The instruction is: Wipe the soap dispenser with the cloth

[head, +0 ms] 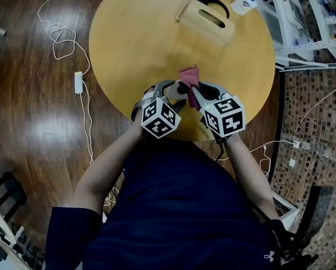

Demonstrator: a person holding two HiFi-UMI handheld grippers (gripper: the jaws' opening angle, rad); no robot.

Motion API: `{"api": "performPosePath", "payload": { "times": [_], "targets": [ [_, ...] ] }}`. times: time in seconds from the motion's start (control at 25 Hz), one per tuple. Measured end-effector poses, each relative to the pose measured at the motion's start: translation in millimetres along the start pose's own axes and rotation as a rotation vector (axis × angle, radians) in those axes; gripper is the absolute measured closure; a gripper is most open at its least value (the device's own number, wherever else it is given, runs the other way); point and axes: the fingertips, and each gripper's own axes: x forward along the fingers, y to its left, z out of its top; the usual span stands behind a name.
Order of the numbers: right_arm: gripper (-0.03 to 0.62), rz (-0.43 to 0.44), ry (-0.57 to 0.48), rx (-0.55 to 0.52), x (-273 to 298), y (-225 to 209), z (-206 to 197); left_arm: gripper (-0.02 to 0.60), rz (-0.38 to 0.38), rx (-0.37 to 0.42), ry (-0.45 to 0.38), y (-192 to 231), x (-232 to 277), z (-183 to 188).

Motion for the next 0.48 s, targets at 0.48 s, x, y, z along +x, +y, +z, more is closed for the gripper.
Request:
{"api": "performPosePath", "payload": {
  "times": [0.48],
  "targets": [
    [0.533,0.044,-0.012,0.042,20.0,-3.5,-17.2,0.415,0.098,-0.050,-0.052,-0.2,-34.5,30.7]
  ]
}}
